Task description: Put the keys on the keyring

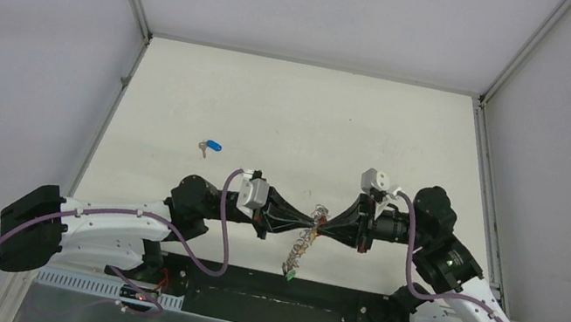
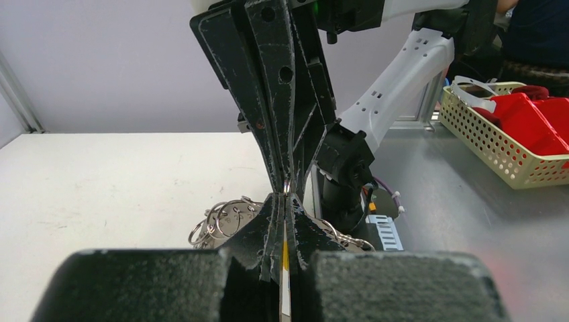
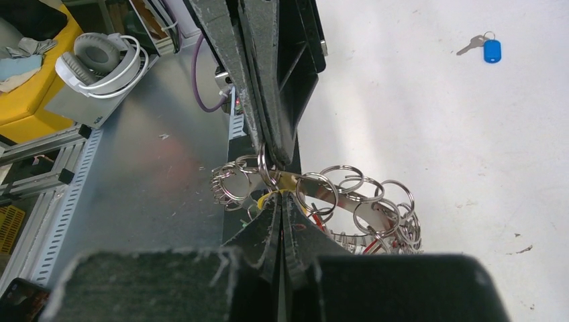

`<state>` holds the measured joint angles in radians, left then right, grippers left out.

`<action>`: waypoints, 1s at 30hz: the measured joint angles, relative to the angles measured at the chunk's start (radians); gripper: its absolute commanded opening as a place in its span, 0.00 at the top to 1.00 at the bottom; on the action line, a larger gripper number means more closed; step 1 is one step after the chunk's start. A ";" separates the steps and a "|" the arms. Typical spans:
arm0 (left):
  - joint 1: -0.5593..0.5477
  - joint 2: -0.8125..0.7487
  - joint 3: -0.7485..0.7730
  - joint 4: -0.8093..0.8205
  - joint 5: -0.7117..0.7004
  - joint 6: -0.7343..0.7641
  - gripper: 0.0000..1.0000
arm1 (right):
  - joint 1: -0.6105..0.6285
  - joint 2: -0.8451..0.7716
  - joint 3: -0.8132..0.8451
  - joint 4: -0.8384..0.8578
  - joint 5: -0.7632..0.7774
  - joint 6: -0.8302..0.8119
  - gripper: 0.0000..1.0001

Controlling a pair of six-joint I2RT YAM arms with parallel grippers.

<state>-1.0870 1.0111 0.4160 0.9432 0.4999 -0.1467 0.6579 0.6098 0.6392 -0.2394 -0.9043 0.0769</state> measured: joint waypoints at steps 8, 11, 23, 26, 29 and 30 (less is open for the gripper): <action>0.000 0.010 0.000 -0.010 0.000 0.000 1.00 | 0.000 0.038 0.000 -0.011 -0.004 0.000 0.93; 0.000 0.013 0.000 -0.009 0.000 0.000 1.00 | 0.000 0.039 0.000 -0.021 0.007 0.002 0.70; 0.000 0.013 0.000 0.008 0.000 0.000 1.00 | 0.000 -0.098 0.001 -0.098 0.080 -0.027 0.49; 0.000 0.013 0.000 0.008 0.000 0.000 1.00 | 0.000 -0.132 0.008 -0.077 0.079 -0.026 0.48; 0.000 0.012 0.000 0.008 0.000 0.000 1.00 | 0.000 -0.122 0.013 -0.042 0.075 -0.022 0.48; 0.000 0.012 0.000 0.008 0.000 0.000 1.00 | 0.000 -0.114 0.014 -0.034 0.072 -0.019 0.49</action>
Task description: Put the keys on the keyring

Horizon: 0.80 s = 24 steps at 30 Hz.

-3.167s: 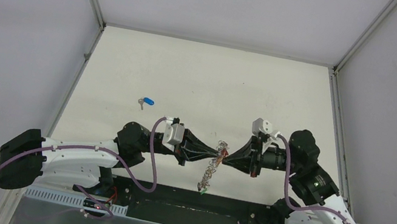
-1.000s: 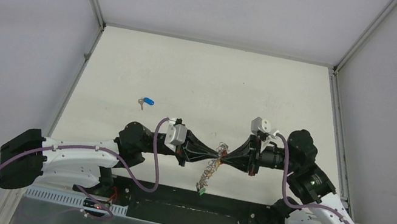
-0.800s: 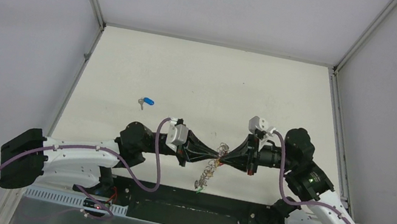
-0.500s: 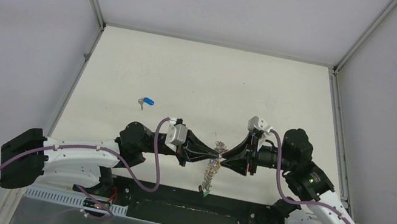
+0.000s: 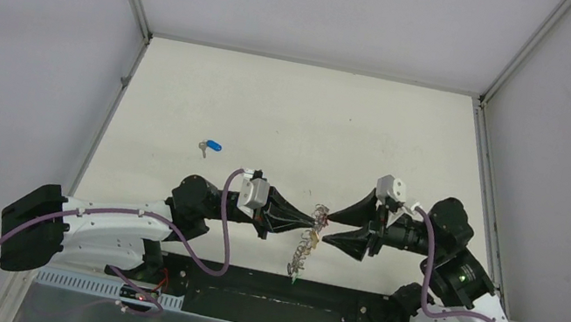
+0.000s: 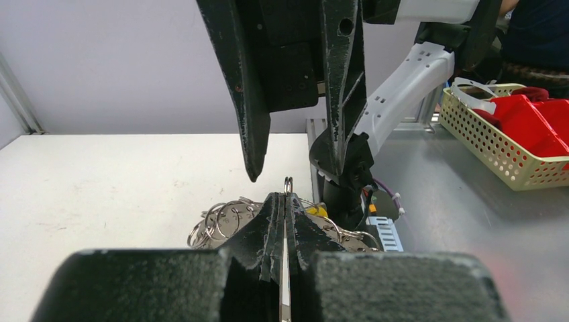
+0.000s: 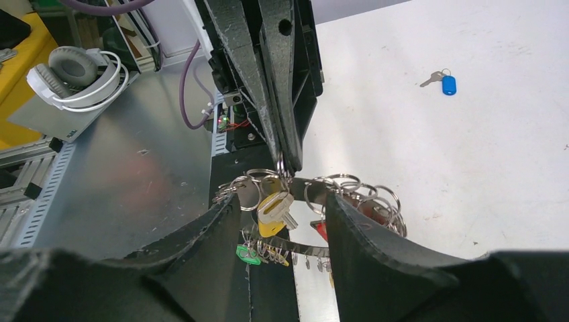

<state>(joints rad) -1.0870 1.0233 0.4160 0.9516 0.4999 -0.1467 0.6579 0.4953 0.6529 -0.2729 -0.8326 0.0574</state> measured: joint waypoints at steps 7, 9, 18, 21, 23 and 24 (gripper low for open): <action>0.000 -0.003 0.000 0.000 0.000 0.000 1.00 | 0.000 0.079 0.001 0.077 -0.027 0.042 0.61; 0.000 -0.003 0.000 0.000 0.000 0.000 1.00 | 0.000 0.089 0.002 0.098 -0.033 0.054 0.63; 0.000 -0.003 0.000 0.000 0.000 0.000 1.00 | 0.000 0.101 0.000 0.182 -0.066 0.101 0.71; 0.000 -0.003 0.000 0.000 0.000 0.000 1.00 | 0.000 0.103 -0.003 0.195 -0.078 0.105 0.71; 0.000 -0.003 0.000 0.000 0.000 0.000 1.00 | 0.000 0.106 -0.010 0.202 -0.087 0.106 0.71; 0.000 -0.003 0.000 0.000 0.000 0.000 1.00 | 0.001 0.108 -0.013 0.203 -0.090 0.106 0.71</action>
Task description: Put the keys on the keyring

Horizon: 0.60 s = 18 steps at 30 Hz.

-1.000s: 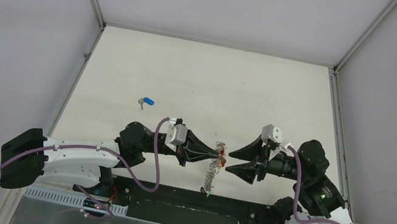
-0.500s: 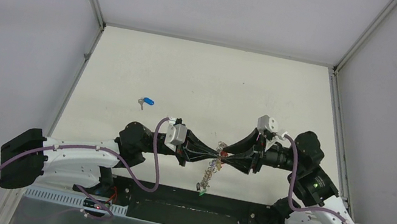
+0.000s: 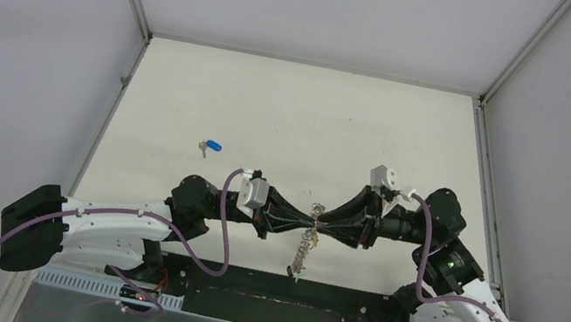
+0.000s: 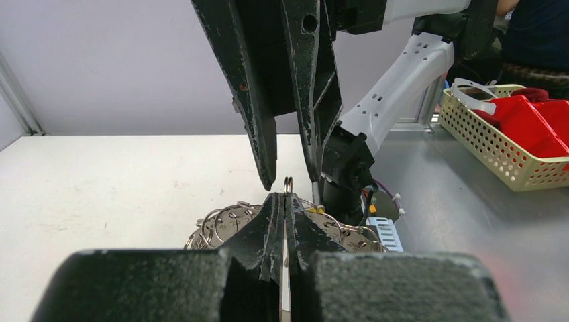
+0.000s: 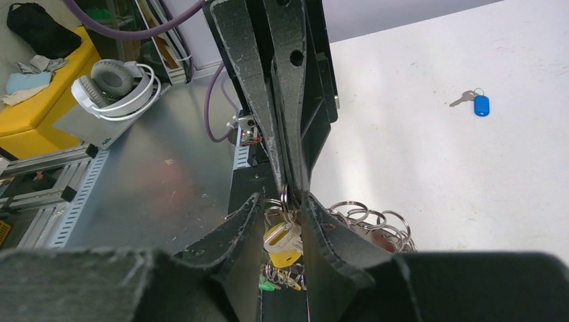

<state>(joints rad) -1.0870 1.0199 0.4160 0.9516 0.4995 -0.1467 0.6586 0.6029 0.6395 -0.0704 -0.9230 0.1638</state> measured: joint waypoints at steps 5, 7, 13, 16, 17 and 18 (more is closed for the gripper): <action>0.000 0.000 0.000 0.000 0.000 0.000 1.00 | 0.000 0.005 -0.019 0.000 -0.002 0.000 0.73; 0.000 0.000 0.000 0.000 0.000 0.000 1.00 | 0.000 0.006 -0.027 0.002 -0.002 0.000 0.77; 0.000 0.000 0.000 0.000 0.000 0.000 1.00 | 0.001 0.014 -0.029 0.006 -0.002 0.005 0.97; 0.000 0.000 0.000 0.000 0.000 -0.002 1.00 | 0.001 0.013 -0.029 0.007 -0.002 0.001 1.00; 0.000 0.000 0.000 0.000 0.000 -0.003 1.00 | 0.001 0.013 -0.029 0.008 -0.002 0.000 1.00; 0.000 0.000 0.000 0.000 0.000 -0.003 1.00 | 0.001 0.013 -0.029 0.007 -0.002 0.000 1.00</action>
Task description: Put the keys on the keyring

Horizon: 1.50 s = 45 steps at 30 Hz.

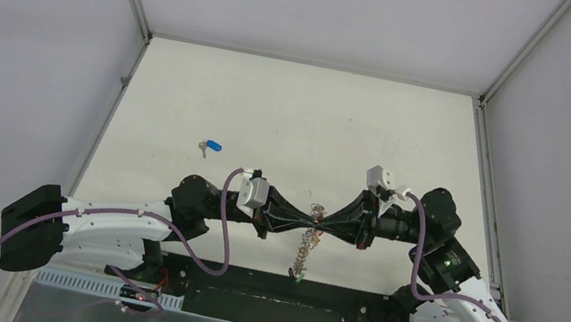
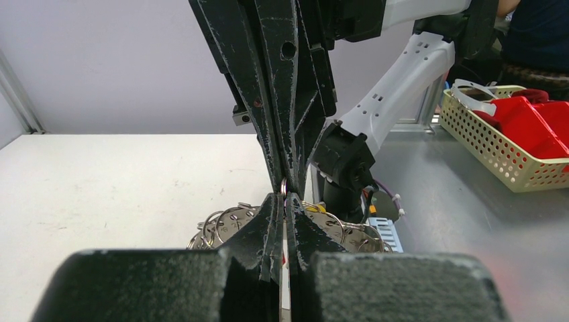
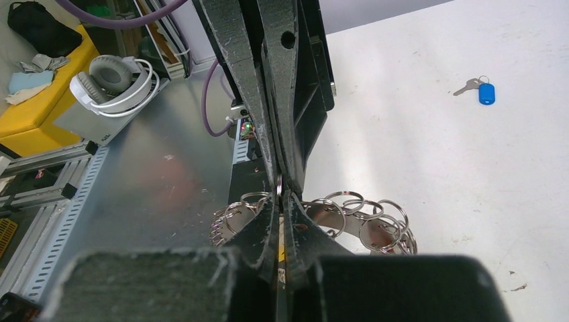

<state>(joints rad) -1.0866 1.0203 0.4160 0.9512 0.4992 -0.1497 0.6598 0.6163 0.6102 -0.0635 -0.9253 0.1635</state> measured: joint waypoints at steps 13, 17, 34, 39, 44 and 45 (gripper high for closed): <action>0.000 -0.124 0.001 -0.118 -0.031 0.039 0.54 | 0.001 0.003 0.013 -0.156 0.012 -0.071 1.00; 0.000 -0.229 0.013 -0.238 -0.066 0.079 0.49 | 0.001 0.025 0.075 -0.307 0.032 -0.134 1.00; 0.000 -0.121 0.236 -0.788 -0.072 0.244 0.53 | 0.002 0.219 0.368 -0.806 0.098 -0.389 1.00; 0.000 -0.037 0.264 -0.803 -0.037 0.242 0.57 | 0.002 0.246 0.413 -0.893 0.124 -0.436 1.00; 0.000 0.044 0.298 -0.763 0.014 0.221 0.60 | 0.002 0.257 0.417 -0.930 0.134 -0.459 1.00; 0.000 0.059 0.299 -0.750 0.027 0.215 0.61 | 0.002 0.257 0.417 -0.933 0.133 -0.462 1.00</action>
<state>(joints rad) -1.0870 1.0794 0.7155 0.2012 0.5262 0.0654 0.6617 0.8738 1.0275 -0.9962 -0.7921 -0.2981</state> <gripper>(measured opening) 0.419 0.009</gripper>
